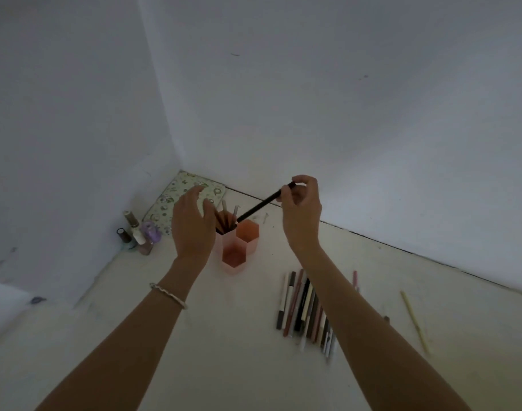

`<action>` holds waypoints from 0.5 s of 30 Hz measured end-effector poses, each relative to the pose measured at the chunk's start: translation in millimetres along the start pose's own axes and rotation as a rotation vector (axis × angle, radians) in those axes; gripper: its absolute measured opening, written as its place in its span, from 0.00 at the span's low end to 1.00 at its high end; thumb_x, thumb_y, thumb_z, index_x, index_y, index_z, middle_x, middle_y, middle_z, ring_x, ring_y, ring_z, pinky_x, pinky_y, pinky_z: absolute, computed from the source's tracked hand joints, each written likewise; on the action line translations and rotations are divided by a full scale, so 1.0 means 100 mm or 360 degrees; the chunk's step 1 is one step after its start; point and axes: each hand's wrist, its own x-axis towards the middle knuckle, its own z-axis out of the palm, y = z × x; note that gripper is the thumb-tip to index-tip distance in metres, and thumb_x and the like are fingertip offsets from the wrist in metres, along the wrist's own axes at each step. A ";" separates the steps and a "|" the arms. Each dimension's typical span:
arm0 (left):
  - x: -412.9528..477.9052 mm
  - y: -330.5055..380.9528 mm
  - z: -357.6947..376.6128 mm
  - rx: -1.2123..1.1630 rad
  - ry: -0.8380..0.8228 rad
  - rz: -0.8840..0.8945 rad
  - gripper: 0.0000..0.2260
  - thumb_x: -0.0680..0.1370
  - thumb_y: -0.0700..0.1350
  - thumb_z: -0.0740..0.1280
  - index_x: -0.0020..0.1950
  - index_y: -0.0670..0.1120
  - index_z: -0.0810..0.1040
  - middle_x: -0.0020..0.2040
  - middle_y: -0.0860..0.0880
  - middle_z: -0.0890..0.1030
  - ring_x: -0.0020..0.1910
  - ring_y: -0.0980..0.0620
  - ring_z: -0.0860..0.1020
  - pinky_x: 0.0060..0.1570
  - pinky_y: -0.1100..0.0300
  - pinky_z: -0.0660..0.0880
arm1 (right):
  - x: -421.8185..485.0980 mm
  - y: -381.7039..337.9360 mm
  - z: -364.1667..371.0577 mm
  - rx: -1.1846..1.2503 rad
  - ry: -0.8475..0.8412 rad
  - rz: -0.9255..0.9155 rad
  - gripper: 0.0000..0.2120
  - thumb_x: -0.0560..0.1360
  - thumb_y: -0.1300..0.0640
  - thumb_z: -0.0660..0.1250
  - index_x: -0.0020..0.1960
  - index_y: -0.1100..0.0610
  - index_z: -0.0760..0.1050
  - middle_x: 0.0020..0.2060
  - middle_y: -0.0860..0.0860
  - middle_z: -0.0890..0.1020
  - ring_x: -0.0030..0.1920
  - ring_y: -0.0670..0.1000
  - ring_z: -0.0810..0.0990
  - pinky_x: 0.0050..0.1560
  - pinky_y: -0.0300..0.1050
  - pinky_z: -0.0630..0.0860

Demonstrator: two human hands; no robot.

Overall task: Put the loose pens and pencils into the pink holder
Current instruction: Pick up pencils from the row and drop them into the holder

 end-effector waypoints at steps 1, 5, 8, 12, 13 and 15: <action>0.01 0.01 -0.03 -0.0027 0.0089 -0.0015 0.14 0.81 0.40 0.59 0.65 0.41 0.74 0.61 0.43 0.78 0.62 0.44 0.75 0.62 0.52 0.70 | -0.05 -0.03 0.08 -0.0012 -0.0043 -0.0077 0.08 0.78 0.58 0.64 0.55 0.50 0.70 0.41 0.49 0.83 0.42 0.47 0.83 0.41 0.35 0.78; 0.05 0.14 -0.13 -0.0175 0.0201 -0.0029 0.14 0.79 0.36 0.58 0.63 0.41 0.75 0.57 0.45 0.78 0.57 0.47 0.76 0.59 0.50 0.74 | -0.28 0.00 0.39 -0.0331 -0.0334 -0.0370 0.08 0.79 0.58 0.63 0.56 0.48 0.69 0.42 0.42 0.79 0.44 0.43 0.80 0.46 0.38 0.79; 0.02 0.31 -0.15 -0.0283 0.0169 0.0003 0.14 0.77 0.36 0.58 0.61 0.43 0.74 0.54 0.49 0.78 0.53 0.50 0.76 0.53 0.50 0.76 | -0.38 0.13 0.48 -0.0611 -0.0540 -0.0479 0.08 0.79 0.60 0.62 0.57 0.54 0.75 0.48 0.48 0.82 0.48 0.48 0.80 0.51 0.45 0.78; -0.13 0.55 -0.10 -0.0331 0.0065 0.0024 0.11 0.73 0.36 0.60 0.52 0.47 0.73 0.47 0.52 0.76 0.45 0.53 0.75 0.45 0.57 0.75 | -0.35 0.15 0.39 -0.0663 -0.0473 -0.0481 0.07 0.78 0.62 0.63 0.53 0.57 0.78 0.48 0.50 0.82 0.45 0.46 0.79 0.50 0.45 0.78; -0.20 0.61 -0.06 -0.0351 0.0027 0.0048 0.10 0.72 0.35 0.60 0.50 0.47 0.72 0.45 0.53 0.75 0.43 0.53 0.74 0.43 0.59 0.74 | -0.32 0.13 0.33 -0.0643 -0.0413 -0.0484 0.08 0.77 0.61 0.63 0.54 0.57 0.78 0.47 0.49 0.82 0.44 0.45 0.79 0.48 0.44 0.78; -0.36 0.68 0.04 -0.0361 -0.0089 0.0101 0.09 0.71 0.36 0.61 0.46 0.50 0.70 0.41 0.55 0.73 0.37 0.56 0.71 0.37 0.65 0.69 | -0.24 0.09 0.18 -0.0590 -0.0292 -0.0465 0.09 0.78 0.62 0.63 0.56 0.57 0.77 0.46 0.48 0.82 0.43 0.45 0.79 0.46 0.42 0.77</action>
